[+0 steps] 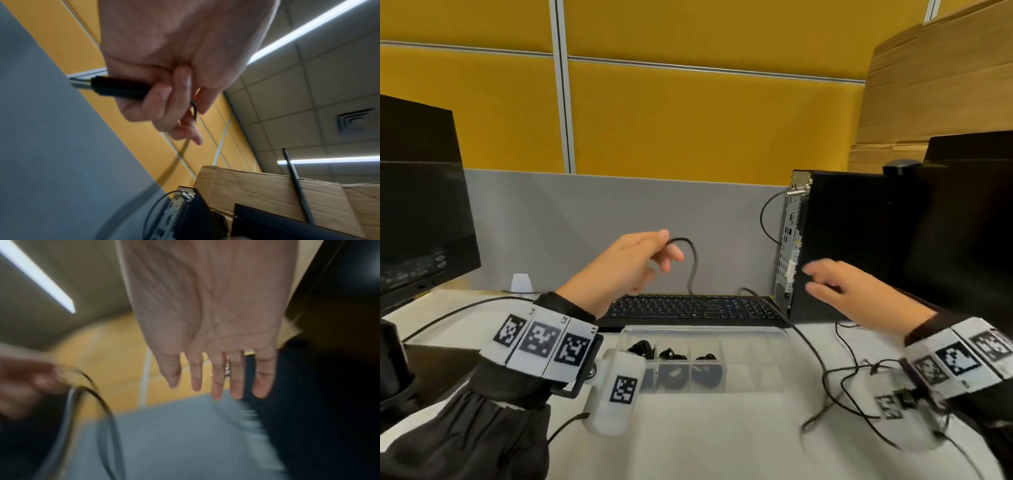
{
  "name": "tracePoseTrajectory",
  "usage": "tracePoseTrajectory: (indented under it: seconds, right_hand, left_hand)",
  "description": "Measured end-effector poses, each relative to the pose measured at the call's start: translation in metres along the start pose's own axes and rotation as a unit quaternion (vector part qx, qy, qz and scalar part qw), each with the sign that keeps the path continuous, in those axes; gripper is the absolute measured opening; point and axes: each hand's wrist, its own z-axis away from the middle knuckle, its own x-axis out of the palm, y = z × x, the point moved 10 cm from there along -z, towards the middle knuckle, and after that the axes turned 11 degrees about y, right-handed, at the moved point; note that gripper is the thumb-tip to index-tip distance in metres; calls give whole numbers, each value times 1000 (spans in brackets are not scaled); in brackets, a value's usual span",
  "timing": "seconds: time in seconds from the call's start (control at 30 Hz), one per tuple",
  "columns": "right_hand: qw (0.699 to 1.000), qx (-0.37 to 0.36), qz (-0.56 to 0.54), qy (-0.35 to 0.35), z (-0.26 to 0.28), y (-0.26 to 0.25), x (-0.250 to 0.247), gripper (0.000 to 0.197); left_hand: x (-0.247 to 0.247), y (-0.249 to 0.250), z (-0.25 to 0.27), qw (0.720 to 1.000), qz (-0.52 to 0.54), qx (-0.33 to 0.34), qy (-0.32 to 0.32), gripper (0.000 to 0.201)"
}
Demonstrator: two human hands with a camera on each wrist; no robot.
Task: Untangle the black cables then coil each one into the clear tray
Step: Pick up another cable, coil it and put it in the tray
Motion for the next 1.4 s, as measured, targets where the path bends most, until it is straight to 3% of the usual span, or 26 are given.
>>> tracePoseTrajectory:
  seconds: [0.1, 0.2, 0.27, 0.37, 0.43, 0.63, 0.7, 0.77, 0.93, 1.1, 1.2, 1.4]
  right_hand:
    - [964, -24, -264, -36, 1, -97, 3, 45]
    - [929, -93, -356, -30, 5, -155, 5, 29]
    - [899, -109, -423, -23, 5, -168, 4, 30]
    - [827, -84, -550, -79, 7, -164, 8, 34]
    - [796, -72, -596, -75, 4, -152, 6, 34]
    - [882, -94, -436, 153, -13, -118, -10, 32]
    - [885, -100, -391, 232, -14, -114, -18, 28]
    - [878, -102, -386, 264, -14, -111, -21, 23]
    - [888, -122, -397, 199, -12, -126, 0, 18]
    - [918, -167, -359, 14, -6, -156, 33, 22]
    - [916, -193, -350, -48, 5, -172, 41, 21]
    - [917, -184, -333, -122, 18, -182, 56, 23]
  left_hand:
    - [20, 14, 6, 999, 23, 16, -45, 37]
    - [24, 28, 10, 995, 76, 41, -50, 33]
    - [20, 32, 12, 990, 124, 49, -53, 31]
    - [9, 33, 14, 977, 196, 44, -68, 30]
    - [-4, 33, 14, 970, 230, 41, -63, 28]
    - [-18, 35, 14, 971, 236, 46, -20, 20]
    - [-21, 35, 14, 961, 276, 29, -19, 19]
    - [-25, 35, 13, 951, 307, 22, -18, 21]
    - [-30, 42, 14, 912, 408, 42, 20, 26]
    - [-23, 49, 13, 875, 468, 109, 57, 31]
    - [-27, 39, 10, 879, 437, 138, 130, 28]
    - [-28, 22, 3, 924, 271, 185, 194, 23]
